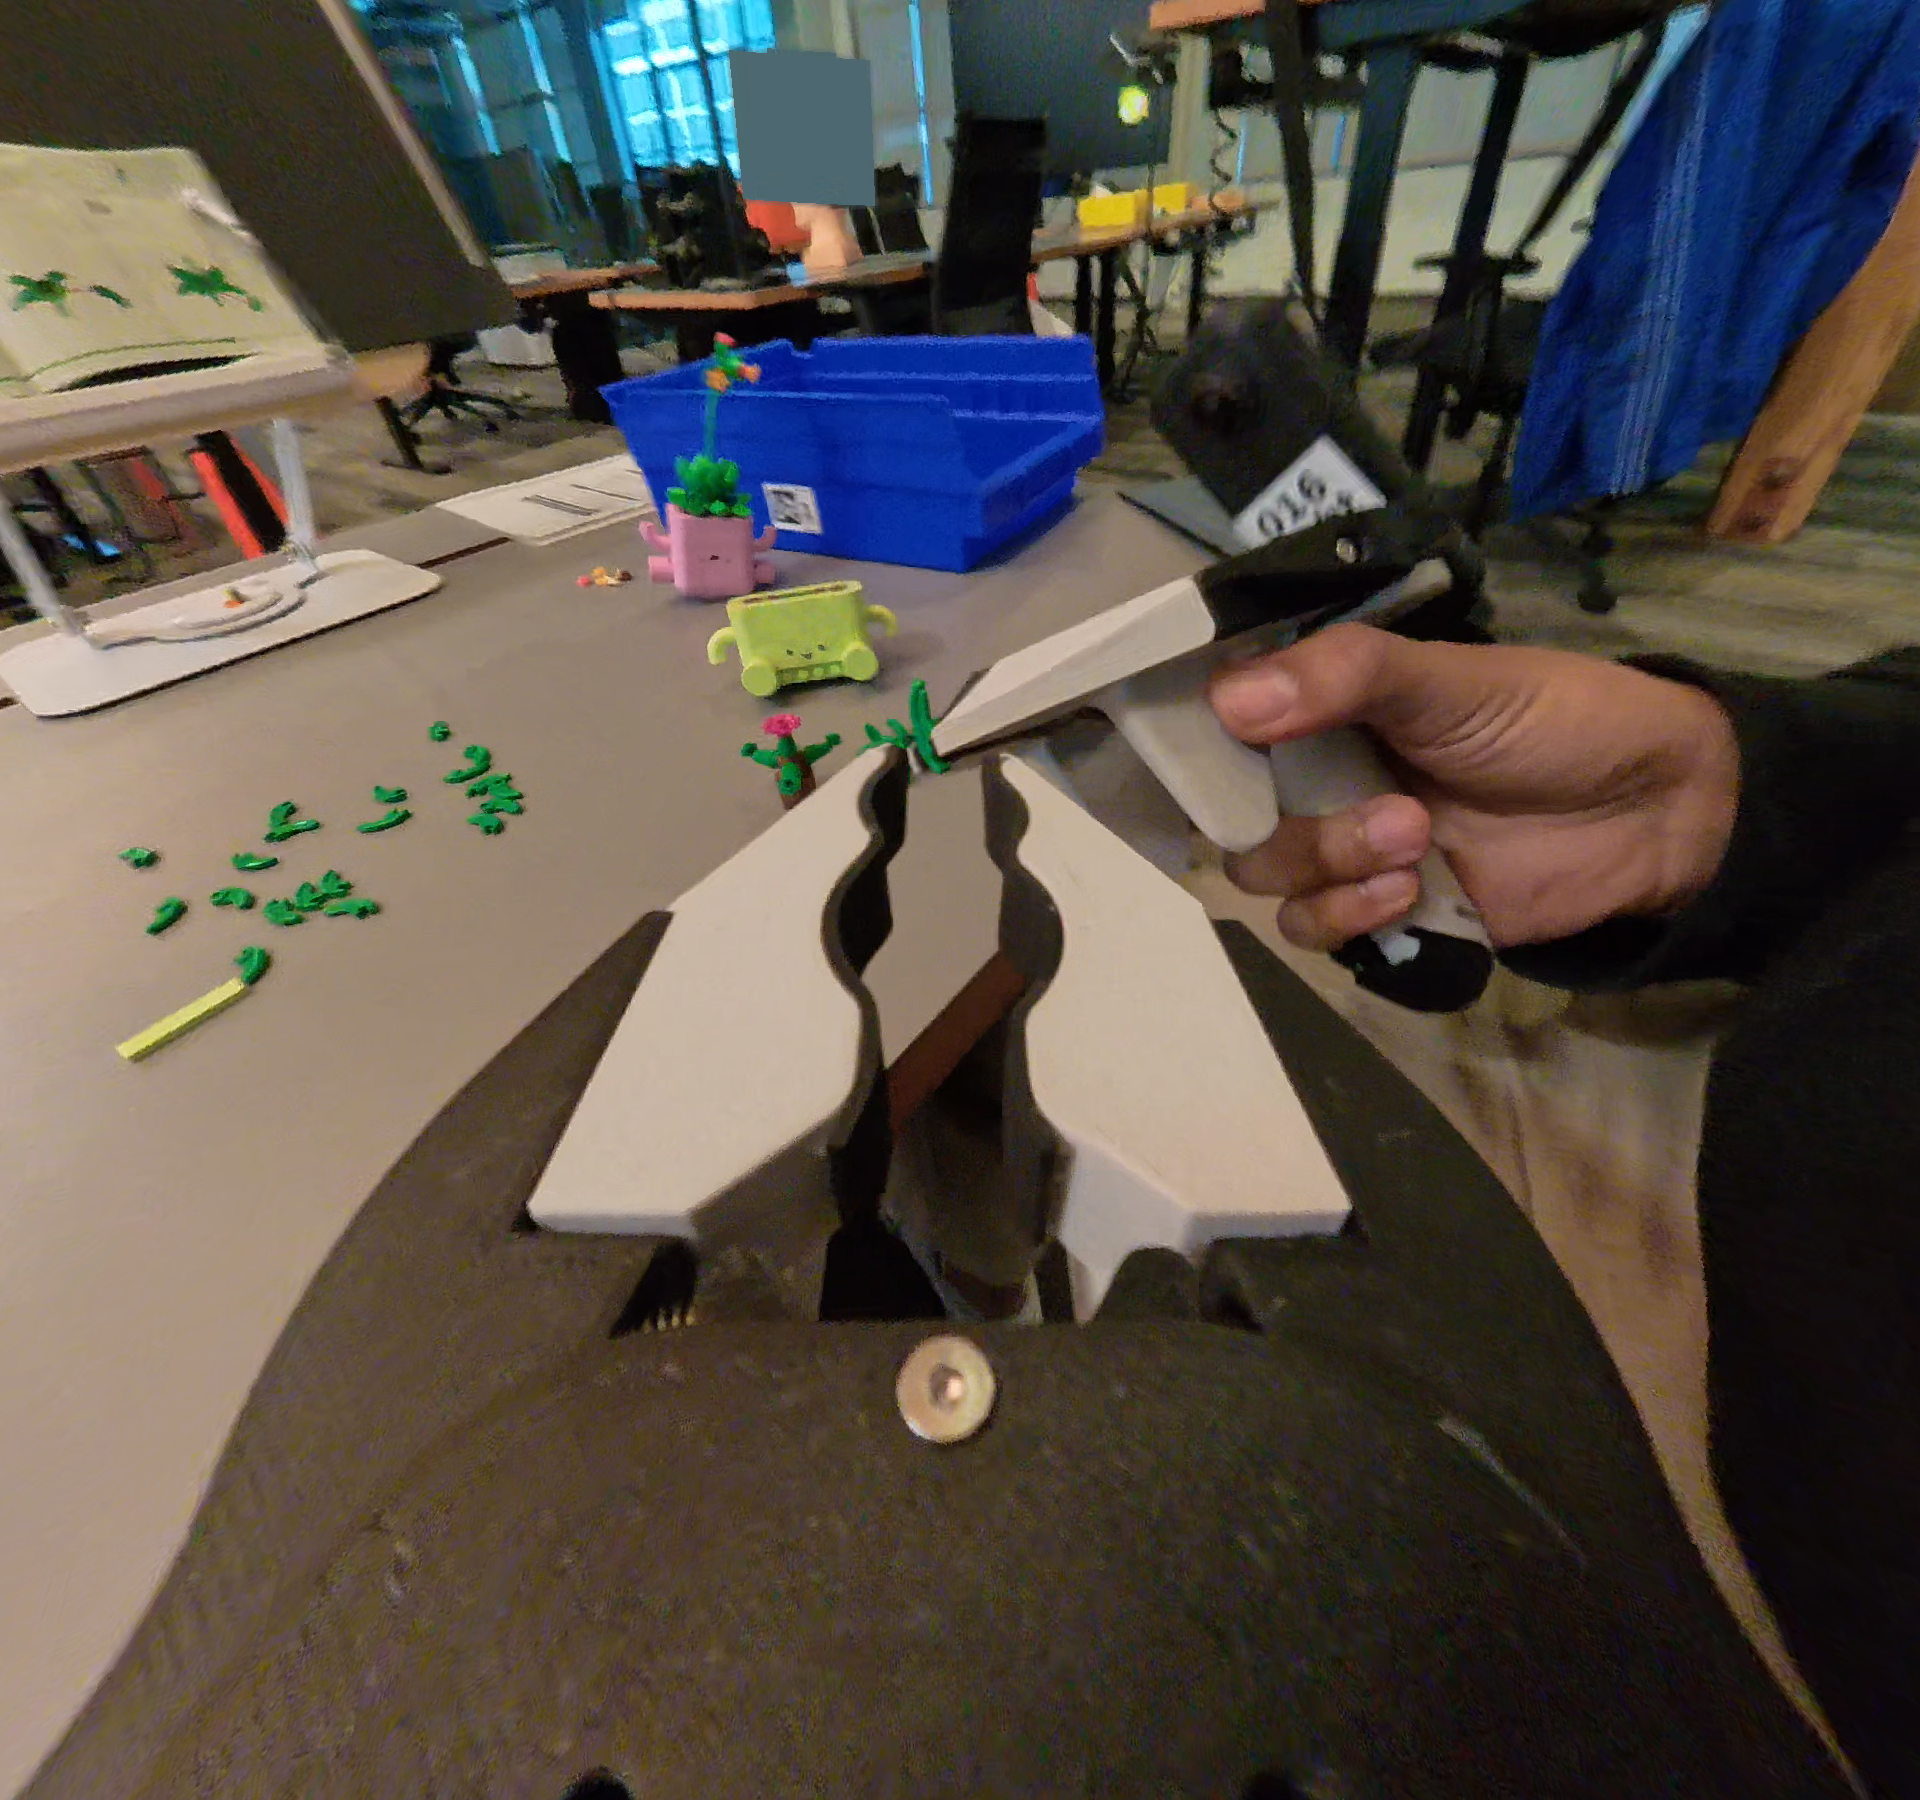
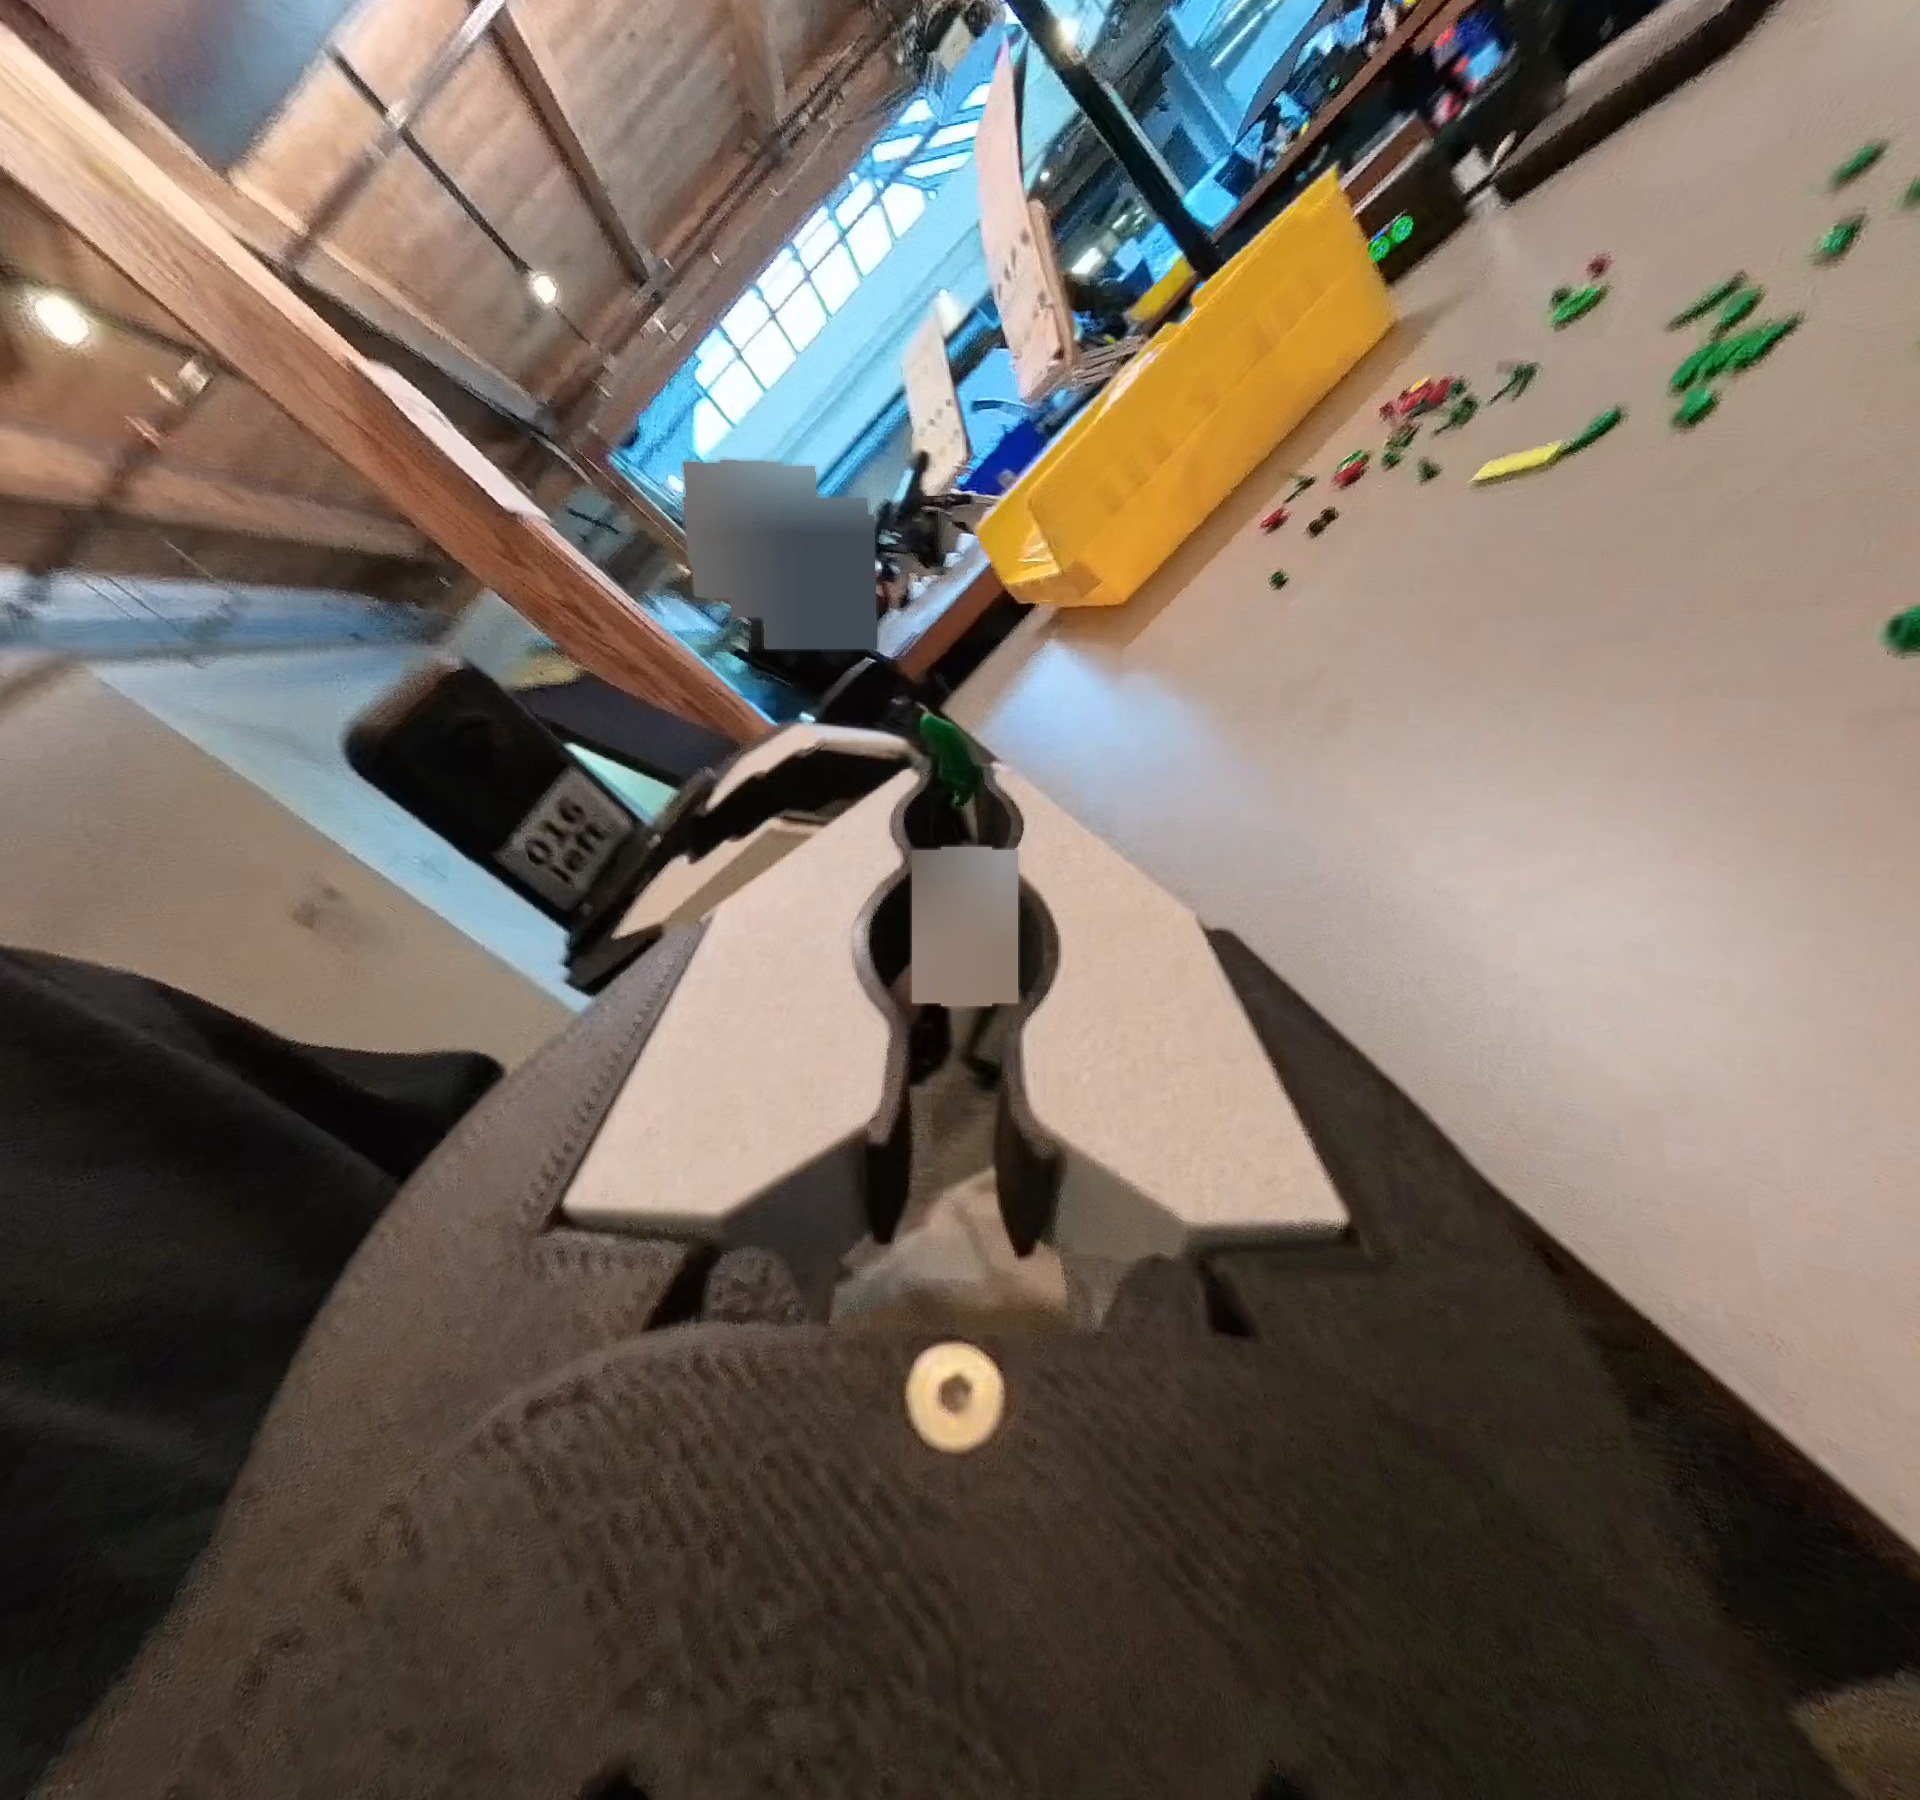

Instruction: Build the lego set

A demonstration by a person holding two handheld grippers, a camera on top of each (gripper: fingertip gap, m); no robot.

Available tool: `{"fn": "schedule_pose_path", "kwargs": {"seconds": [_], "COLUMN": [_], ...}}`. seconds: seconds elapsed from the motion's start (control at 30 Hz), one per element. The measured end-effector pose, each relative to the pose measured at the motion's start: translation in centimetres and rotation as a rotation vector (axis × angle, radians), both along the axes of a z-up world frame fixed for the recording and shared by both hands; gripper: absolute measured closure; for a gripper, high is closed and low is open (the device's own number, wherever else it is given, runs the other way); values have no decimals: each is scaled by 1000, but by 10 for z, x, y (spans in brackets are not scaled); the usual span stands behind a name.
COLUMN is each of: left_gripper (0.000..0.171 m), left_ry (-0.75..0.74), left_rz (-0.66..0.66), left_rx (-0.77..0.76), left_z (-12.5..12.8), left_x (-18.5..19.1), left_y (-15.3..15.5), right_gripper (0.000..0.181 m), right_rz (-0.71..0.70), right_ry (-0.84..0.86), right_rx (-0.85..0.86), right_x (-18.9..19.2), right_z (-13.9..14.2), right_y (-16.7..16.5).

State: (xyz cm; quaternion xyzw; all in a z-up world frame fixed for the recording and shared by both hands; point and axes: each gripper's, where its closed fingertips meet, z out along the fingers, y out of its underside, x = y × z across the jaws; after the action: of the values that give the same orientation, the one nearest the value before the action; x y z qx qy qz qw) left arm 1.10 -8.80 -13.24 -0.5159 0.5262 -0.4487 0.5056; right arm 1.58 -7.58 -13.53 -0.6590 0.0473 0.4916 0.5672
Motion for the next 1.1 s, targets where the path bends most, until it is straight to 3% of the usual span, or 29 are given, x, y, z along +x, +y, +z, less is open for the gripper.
{"fn": "schedule_pose_path", "kwargs": {"seconds": [0.17,0.27,0.47,0.67,0.9,1.03,1.1], "left_gripper": [148,154,169,171,171,171,171], "left_ry": [-1,17,-32,-56,-52,64,107], "left_rz": [20,35,6,-185,-329,-461,-513], "left_rx": [-65,-81,18,48,-202,-295,-315], "left_z": [-4,-7,15,42,40,24,17], "left_x": [6,16,25,52,77,80,80], "left_y": [26,44,53,35,36,23,14], "right_gripper": [175,175,175,173,159,145,150], "right_rz": [94,154,179,238,171,28,13], "right_ry": [313,417,436,396,-93,-746,-991], "right_rx": [-99,-151,-159,-69,41,286,451], "right_x": [-1,1,9,36,80,96,90], "right_z": [-1,0,17,45,32,16,14], "right_y": [24,40,54,39,15,8,1]}}
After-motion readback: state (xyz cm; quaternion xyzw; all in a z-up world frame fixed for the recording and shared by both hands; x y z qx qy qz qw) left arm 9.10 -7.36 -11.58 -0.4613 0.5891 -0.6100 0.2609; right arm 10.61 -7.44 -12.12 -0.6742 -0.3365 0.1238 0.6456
